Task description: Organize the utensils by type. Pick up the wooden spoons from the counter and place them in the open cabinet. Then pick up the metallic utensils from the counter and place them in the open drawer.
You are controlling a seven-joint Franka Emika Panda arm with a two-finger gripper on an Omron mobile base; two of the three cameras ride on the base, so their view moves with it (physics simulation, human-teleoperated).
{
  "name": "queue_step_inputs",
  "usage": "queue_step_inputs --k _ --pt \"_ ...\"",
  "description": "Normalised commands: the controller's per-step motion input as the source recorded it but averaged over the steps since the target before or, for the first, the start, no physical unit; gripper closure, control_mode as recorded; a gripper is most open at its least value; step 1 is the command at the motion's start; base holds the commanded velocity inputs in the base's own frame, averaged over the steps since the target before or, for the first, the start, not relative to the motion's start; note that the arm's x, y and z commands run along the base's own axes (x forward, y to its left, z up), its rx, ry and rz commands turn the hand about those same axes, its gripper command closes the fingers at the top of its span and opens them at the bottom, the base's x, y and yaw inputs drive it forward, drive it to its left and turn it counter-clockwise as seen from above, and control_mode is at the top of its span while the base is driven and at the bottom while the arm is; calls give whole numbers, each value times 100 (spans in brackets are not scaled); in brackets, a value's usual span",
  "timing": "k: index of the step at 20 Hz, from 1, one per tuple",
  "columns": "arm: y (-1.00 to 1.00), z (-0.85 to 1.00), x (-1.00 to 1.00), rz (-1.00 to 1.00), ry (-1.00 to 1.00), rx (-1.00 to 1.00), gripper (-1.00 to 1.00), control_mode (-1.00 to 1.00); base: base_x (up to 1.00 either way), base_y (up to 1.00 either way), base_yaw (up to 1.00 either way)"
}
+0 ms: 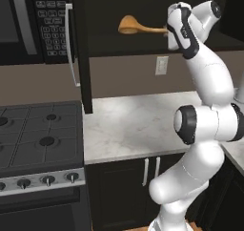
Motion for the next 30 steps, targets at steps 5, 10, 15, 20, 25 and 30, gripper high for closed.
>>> queue_step_inputs --k 5,10,15,20,25,30 --pt "0 -21 40 0 0 0 100 -100 0 0 0" --pt "0 -6 44 0 0 0 100 -100 0 0 0" --pt "-5 12 54 3 6 0 100 -100 0 0 0" --pt "0 3 45 1 7 0 100 -100 0 0 0" --pt "0 -1 37 0 2 0 100 -100 0 0 0" --pt "0 -6 36 0 -1 0 100 -100 0 0 0"
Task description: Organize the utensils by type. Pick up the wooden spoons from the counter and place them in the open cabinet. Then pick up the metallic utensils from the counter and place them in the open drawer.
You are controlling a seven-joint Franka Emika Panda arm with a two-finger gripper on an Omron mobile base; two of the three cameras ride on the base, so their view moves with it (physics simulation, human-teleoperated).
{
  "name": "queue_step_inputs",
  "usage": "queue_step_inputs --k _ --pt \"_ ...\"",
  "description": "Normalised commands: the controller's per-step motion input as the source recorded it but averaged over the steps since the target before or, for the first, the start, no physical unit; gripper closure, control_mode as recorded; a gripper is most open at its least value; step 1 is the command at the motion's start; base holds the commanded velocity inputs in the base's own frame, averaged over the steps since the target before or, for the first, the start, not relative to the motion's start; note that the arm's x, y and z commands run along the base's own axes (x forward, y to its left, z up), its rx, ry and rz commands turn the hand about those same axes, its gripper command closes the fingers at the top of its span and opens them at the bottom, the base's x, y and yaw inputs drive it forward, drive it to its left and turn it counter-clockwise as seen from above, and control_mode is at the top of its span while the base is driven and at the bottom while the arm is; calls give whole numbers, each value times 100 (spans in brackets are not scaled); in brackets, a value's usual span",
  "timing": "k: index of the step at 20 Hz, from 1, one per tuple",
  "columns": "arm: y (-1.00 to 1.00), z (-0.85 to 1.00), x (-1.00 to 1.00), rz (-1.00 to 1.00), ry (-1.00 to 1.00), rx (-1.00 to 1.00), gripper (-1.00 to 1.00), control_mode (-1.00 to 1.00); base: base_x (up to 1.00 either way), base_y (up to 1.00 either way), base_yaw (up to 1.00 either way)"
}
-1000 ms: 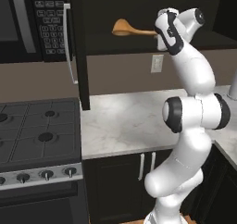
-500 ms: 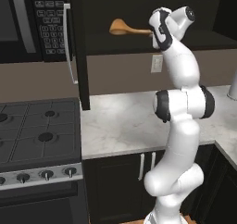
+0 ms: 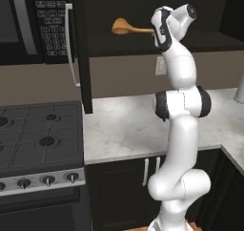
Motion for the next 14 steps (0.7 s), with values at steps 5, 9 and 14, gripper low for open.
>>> queue_step_inputs --k 5,9,14 --pt "2 -20 18 0 0 0 100 -100 0 0 0" --pt "12 -33 0 0 0 0 100 -100 0 0 0" --pt "19 -43 0 0 0 0 -100 -100 0 0 0"
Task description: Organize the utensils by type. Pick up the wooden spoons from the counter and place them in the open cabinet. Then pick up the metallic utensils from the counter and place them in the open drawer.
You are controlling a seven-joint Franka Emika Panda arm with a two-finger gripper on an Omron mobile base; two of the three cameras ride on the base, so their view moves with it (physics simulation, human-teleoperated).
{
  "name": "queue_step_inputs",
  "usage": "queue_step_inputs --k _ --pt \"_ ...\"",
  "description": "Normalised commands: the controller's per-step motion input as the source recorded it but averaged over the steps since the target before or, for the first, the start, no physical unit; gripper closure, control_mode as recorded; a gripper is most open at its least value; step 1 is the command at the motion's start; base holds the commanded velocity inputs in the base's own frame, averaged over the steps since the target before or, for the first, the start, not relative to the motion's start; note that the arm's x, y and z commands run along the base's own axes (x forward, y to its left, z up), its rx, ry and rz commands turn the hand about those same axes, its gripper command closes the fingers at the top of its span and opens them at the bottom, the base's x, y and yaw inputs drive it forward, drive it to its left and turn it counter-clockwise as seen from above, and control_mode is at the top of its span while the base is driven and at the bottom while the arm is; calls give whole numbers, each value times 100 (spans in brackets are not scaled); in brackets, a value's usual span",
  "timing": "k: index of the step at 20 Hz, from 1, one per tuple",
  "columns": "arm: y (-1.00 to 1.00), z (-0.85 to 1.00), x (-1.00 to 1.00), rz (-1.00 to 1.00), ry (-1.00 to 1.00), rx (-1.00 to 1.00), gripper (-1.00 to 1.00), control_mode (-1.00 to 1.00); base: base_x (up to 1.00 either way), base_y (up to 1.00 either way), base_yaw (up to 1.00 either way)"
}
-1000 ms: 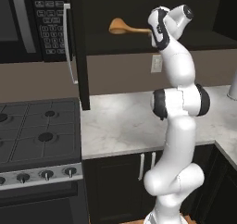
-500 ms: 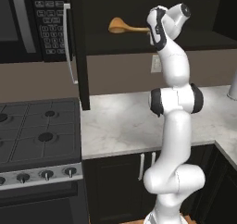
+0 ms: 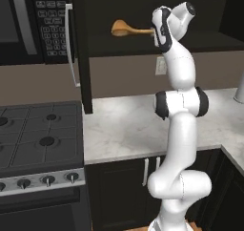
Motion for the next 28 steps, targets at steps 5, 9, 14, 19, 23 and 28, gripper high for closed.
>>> queue_step_inputs --k 5,9,14,19,23,28 --pt "13 -43 1 0 -5 0 -100 -100 0 0 0" --pt "3 -34 3 0 -4 0 -100 -100 0 0 0" --pt "0 -32 0 0 -1 0 -100 -100 0 0 0" --pt "0 -33 0 0 0 0 -100 -100 0 0 0" --pt "0 -39 -5 0 0 0 -100 -100 0 0 0" --pt "0 -41 -10 2 6 0 -100 -100 0 0 0"
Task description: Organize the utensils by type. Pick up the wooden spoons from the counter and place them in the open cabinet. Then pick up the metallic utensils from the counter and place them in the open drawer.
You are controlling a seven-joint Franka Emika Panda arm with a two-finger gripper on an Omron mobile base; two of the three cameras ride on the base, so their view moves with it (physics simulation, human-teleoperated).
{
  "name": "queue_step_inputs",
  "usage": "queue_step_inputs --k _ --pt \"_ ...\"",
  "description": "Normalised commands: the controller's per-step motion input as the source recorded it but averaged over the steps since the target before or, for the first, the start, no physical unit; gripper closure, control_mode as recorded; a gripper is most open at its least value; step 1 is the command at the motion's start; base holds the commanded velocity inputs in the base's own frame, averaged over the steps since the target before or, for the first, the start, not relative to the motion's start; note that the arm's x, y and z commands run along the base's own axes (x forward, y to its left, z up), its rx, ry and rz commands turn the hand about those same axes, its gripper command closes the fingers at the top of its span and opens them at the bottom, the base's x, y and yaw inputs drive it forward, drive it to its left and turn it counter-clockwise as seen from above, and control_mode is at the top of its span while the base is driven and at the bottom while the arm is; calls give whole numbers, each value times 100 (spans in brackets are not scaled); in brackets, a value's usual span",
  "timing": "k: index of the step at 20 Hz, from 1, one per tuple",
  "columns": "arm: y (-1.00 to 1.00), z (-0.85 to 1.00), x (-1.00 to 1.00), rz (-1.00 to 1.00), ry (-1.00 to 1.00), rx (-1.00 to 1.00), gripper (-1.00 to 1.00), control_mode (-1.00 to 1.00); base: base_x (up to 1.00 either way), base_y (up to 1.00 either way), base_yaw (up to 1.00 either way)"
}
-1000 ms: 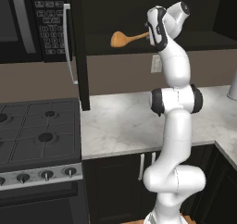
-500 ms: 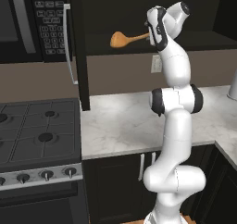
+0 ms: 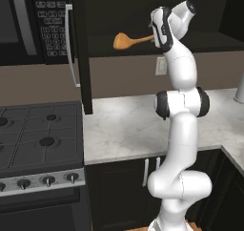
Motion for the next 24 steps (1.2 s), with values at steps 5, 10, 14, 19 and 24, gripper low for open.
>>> queue_step_inputs --k 5,10,14,19,24 --pt "0 -33 -21 4 2 1 -100 -100 0 0 0" --pt "0 -30 -37 3 0 0 -100 -100 0 0 0" --pt "0 -38 -11 0 0 0 -100 -100 0 0 0" --pt "-2 -22 4 0 0 0 -100 -100 0 0 0" --pt "-4 -2 28 0 0 0 -100 -100 0 0 0"
